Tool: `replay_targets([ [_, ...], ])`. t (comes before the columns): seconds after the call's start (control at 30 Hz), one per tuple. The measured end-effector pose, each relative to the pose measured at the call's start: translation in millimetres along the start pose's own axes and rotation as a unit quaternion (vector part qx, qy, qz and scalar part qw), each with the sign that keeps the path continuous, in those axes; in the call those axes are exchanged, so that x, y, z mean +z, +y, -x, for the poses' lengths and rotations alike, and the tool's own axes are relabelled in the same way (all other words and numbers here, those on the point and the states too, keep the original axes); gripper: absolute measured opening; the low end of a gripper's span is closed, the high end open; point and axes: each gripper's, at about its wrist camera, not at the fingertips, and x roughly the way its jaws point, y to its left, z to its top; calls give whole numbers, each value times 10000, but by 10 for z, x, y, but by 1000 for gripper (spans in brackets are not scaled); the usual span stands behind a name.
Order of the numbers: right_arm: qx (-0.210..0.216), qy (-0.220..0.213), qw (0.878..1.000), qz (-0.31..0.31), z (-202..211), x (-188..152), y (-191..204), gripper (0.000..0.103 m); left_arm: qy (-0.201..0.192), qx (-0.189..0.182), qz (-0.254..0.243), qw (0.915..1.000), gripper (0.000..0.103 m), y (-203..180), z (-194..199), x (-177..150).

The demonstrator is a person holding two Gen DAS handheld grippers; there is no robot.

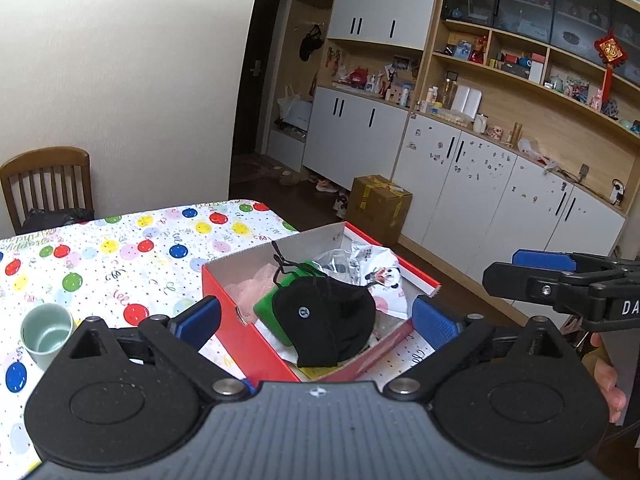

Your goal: Organize soft objects

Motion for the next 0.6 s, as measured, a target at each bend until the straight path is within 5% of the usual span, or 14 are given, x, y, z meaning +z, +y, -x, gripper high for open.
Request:
replay_targets([
  [0.6,-407,-112,9989,208,141,-202,250,103,-77,-28,-130,9999,102,-74,204,-93],
])
